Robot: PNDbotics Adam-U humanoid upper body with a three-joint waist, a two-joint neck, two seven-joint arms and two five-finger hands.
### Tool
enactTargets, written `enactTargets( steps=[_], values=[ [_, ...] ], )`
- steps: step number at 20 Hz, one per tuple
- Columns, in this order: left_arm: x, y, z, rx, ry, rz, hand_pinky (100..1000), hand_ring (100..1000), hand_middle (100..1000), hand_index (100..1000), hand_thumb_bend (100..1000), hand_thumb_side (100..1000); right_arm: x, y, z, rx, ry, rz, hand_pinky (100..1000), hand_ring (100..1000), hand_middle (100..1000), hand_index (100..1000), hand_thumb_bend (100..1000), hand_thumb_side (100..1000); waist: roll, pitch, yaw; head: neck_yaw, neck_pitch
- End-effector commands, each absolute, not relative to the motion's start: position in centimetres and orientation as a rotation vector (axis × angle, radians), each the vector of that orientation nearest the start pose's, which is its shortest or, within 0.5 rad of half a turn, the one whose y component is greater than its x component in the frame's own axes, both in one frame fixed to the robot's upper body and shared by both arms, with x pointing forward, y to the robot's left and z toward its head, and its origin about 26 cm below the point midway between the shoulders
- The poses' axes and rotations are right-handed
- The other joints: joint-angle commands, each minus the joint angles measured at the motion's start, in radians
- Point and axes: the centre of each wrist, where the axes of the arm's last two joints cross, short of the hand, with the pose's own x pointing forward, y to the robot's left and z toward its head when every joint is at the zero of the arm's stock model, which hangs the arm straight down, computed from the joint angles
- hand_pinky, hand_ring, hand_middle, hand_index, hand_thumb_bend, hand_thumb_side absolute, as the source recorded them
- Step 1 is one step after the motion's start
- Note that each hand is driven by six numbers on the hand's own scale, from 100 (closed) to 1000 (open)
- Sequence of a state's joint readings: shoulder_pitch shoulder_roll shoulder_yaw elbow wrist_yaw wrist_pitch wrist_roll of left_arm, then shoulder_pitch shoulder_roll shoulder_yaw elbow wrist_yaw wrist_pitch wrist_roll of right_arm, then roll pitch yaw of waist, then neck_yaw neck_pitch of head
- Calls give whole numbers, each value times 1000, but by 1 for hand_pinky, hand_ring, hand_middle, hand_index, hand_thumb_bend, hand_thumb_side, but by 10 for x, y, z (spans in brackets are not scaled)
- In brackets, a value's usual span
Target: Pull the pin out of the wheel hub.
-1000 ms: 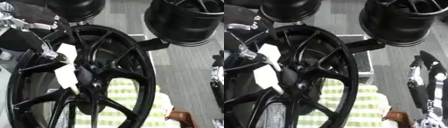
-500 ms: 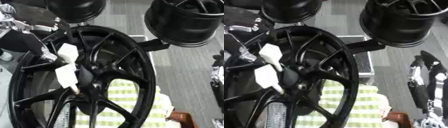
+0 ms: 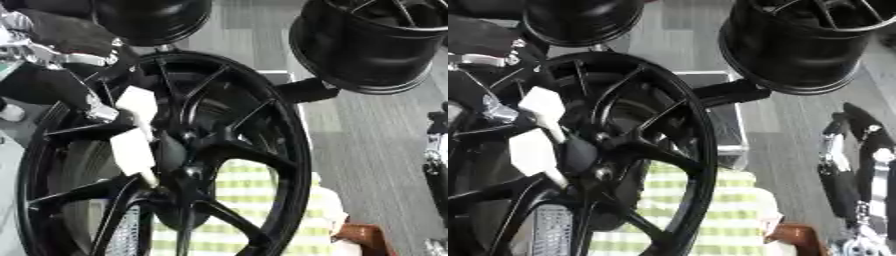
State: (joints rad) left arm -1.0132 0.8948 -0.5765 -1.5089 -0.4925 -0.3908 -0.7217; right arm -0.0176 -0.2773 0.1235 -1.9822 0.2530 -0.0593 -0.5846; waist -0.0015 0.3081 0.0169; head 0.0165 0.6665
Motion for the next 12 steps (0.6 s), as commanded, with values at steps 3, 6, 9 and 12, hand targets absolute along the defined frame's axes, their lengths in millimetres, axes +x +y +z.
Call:
enactTargets(
  steps=[3,6,9,12],
  values=[
    [392,251,322,-807,1273,2983,790,760,683,814,407,874,262,-250,115,-644,-2164,-81,922,841,671,807,100,680,1,-20,-3,3,-2],
    [393,250,319,-794,1276,2987,781,748,665,793,385,856,262,-250,115,-644,-2164,-83,922,841,671,807,100,680,1,-20,-3,3,-1],
    [393,249,318,-776,1285,2986,774,739,653,782,376,846,262,-250,115,-644,-2163,-84,922,841,671,807,100,680,2,-20,-4,3,-2],
    [394,248,318,-769,1284,2986,767,725,635,772,382,820,262,-250,115,-644,-2164,-85,922,841,671,807,100,680,2,-21,-4,3,-2]
  ],
)
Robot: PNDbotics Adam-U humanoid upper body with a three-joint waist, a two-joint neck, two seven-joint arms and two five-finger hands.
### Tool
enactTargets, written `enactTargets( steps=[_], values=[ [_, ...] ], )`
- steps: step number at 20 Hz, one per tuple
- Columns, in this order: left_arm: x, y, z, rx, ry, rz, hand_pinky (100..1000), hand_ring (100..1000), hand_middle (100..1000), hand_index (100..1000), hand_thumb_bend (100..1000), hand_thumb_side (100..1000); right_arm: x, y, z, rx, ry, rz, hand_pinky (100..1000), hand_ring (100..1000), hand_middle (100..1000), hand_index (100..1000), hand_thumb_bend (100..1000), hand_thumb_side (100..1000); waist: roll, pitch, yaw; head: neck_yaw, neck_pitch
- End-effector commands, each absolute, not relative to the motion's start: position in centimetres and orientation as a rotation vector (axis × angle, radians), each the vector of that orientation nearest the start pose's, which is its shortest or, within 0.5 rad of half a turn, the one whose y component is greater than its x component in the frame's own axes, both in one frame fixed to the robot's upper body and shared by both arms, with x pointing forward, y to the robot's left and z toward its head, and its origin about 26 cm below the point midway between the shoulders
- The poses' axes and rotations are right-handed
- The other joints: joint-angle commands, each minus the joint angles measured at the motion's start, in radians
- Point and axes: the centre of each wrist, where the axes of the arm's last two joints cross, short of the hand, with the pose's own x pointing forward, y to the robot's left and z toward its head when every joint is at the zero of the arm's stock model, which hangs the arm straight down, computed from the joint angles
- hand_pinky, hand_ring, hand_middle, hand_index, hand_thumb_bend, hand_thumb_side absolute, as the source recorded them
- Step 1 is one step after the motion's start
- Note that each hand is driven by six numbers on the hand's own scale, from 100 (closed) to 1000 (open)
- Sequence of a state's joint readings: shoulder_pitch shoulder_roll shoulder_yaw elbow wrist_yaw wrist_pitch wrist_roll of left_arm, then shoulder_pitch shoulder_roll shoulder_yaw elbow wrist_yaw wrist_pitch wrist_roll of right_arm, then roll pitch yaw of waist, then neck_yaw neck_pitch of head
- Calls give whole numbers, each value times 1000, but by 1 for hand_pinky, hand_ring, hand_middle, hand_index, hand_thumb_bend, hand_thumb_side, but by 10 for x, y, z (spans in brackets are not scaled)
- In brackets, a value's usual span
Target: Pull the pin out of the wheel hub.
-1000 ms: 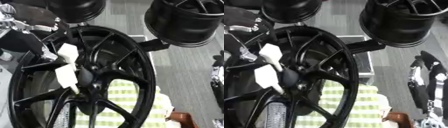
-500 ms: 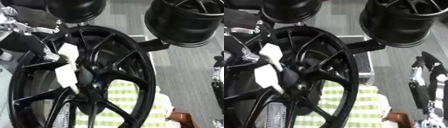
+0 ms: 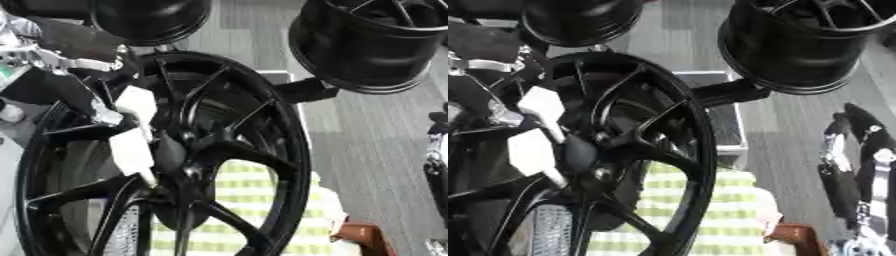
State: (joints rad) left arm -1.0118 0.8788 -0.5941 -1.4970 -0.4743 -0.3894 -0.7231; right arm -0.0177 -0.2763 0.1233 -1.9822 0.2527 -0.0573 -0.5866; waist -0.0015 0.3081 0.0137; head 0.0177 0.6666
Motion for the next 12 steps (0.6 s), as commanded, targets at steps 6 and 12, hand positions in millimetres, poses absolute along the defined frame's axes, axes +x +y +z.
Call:
enactTargets(
  steps=[6,12],
  values=[
    [394,247,317,-755,1293,2982,751,694,587,733,337,747,262,-250,115,-642,-2163,-86,922,841,671,806,100,681,1,-22,0,0,-1],
    [393,244,316,-696,1355,2978,721,654,535,674,232,677,262,-250,115,-644,-2160,-95,921,841,672,806,100,682,1,-24,-2,-3,-3]
  ],
)
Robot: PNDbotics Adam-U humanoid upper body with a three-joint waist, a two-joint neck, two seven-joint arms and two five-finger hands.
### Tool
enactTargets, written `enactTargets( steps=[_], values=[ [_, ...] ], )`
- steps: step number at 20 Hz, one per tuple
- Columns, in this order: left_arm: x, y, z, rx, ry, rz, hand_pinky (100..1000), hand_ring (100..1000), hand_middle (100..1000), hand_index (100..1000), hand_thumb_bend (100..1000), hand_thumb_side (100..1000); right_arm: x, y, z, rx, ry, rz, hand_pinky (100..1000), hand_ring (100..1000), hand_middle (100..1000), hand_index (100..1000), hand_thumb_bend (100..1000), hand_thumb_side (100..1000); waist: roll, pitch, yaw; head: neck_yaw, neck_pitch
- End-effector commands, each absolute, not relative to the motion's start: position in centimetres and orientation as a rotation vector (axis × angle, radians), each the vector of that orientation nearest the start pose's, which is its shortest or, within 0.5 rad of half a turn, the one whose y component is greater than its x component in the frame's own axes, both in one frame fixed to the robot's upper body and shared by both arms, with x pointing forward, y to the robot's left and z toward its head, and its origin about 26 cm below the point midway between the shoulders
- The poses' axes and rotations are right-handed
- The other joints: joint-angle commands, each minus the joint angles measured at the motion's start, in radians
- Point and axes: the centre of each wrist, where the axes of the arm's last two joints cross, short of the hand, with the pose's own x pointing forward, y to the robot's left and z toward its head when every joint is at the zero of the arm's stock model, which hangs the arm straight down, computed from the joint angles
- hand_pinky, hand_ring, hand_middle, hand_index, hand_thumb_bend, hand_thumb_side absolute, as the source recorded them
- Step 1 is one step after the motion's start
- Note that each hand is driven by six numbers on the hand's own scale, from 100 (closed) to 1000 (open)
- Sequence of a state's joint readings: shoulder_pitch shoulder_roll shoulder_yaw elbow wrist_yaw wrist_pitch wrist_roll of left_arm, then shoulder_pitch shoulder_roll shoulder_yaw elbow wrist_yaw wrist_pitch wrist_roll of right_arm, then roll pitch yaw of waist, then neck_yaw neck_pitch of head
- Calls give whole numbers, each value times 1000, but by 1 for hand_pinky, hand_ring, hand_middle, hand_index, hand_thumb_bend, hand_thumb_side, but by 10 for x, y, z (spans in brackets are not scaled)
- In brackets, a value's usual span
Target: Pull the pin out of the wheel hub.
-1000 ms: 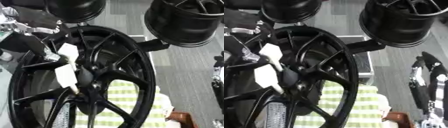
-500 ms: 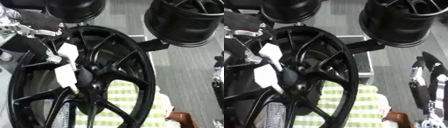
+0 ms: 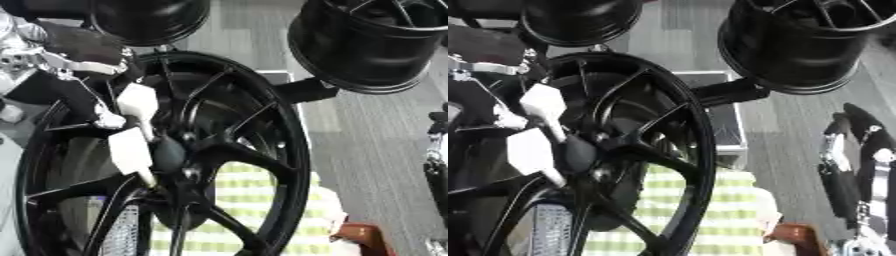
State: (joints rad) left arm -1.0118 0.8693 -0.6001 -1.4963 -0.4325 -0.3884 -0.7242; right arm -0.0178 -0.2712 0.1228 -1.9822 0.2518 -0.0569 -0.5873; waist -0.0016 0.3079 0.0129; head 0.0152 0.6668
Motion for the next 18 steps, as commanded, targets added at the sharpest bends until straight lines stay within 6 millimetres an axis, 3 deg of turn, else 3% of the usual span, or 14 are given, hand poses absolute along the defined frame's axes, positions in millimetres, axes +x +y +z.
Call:
enactTargets(
  steps=[1,6,12,15,18],
  values=[
    [393,244,316,-690,1362,2978,710,640,525,659,213,650,262,-250,115,-643,-2160,-95,921,841,672,806,100,682,1,-23,-1,0,-4],
    [392,241,317,-664,1412,2979,687,612,504,631,100,567,262,-250,115,-642,-2157,-100,921,841,672,805,100,684,2,-24,-2,0,-1],
    [388,238,324,-624,1514,2966,650,582,479,600,100,441,262,-250,115,-643,-2154,-104,921,841,672,805,100,684,1,-24,-2,0,1],
    [386,237,330,-622,1567,2953,620,556,449,563,100,267,262,-250,115,-644,-2154,-106,921,841,672,805,100,683,1,-25,-2,-2,2],
    [383,238,340,-635,1640,2925,591,531,407,522,100,250,262,-251,115,-646,-2155,-107,921,841,672,805,100,685,0,-27,-1,-3,2]
  ],
)
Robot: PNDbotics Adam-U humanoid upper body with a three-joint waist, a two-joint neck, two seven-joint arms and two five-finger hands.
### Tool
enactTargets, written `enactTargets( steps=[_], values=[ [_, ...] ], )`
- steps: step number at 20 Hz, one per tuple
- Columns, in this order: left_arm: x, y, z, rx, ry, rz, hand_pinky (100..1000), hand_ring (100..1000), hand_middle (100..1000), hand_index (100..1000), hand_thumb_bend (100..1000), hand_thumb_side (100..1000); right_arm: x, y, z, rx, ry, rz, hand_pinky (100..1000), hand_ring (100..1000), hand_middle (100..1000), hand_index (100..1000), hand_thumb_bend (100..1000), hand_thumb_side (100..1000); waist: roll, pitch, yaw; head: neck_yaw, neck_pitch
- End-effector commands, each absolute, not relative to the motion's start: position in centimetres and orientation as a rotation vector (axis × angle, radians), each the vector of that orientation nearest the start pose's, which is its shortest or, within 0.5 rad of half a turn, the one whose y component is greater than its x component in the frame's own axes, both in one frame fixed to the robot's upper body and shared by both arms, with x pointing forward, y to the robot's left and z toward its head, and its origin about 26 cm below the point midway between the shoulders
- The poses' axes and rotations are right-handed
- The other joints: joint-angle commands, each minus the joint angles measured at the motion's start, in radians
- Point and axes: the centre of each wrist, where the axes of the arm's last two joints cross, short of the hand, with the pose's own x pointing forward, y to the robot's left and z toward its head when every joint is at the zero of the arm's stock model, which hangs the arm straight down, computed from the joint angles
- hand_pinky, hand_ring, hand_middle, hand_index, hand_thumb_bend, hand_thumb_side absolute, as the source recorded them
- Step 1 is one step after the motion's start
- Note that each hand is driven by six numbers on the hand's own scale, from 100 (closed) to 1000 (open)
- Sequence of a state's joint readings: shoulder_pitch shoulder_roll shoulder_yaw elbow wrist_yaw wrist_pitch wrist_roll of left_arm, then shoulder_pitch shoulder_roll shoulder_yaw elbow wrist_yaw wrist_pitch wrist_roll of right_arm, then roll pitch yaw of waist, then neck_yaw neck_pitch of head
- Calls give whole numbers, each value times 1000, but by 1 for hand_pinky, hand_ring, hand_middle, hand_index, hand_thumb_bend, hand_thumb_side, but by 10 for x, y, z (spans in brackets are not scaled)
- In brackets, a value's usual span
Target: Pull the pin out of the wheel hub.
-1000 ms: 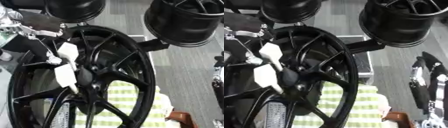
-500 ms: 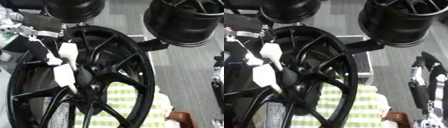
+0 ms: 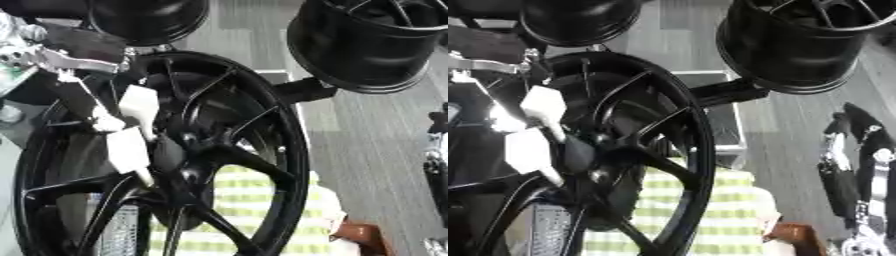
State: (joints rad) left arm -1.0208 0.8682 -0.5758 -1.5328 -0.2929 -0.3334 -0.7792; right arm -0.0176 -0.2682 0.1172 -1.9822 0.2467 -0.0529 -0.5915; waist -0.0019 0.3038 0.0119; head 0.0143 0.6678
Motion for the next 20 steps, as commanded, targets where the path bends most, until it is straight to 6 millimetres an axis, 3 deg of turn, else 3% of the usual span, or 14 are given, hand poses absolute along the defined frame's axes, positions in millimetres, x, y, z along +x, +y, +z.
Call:
enactTargets(
  steps=[1,10,11,12,13,16,19,20],
  values=[
    [381,238,344,-643,1664,2915,584,519,389,505,100,251,262,-251,114,-646,-2155,-107,921,841,672,804,100,683,0,-23,0,-3,2],
    [366,247,384,-713,1889,2804,560,492,338,444,100,252,261,-253,113,-656,-2151,-109,920,841,673,804,100,682,-4,-28,8,-8,12],
    [364,250,391,-719,1928,2781,561,492,338,444,100,313,261,-253,113,-659,-2152,-110,920,841,673,804,100,681,-5,-29,9,-9,14],
    [361,254,399,-727,1974,2755,562,492,338,445,100,249,261,-254,113,-662,-2152,-110,920,841,673,804,100,681,-6,-30,11,-11,15],
    [358,260,407,-736,2028,2727,564,491,343,445,100,246,261,-254,113,-668,-2151,-109,920,841,673,804,100,699,-6,-31,14,-13,16],
    [349,297,433,-812,2306,2577,568,489,334,442,100,246,260,-258,113,-691,-2152,-110,920,841,673,803,100,676,-2,-34,24,-23,19],
    [342,351,448,-988,2663,2318,579,493,336,447,100,268,259,-262,112,-725,-2152,-116,919,840,673,803,100,673,4,-40,37,-34,23],
    [340,377,450,-1119,2801,2194,580,494,339,451,100,276,259,-264,112,-740,-2151,-119,919,840,673,803,100,671,6,-42,42,-40,24]
  ],
)
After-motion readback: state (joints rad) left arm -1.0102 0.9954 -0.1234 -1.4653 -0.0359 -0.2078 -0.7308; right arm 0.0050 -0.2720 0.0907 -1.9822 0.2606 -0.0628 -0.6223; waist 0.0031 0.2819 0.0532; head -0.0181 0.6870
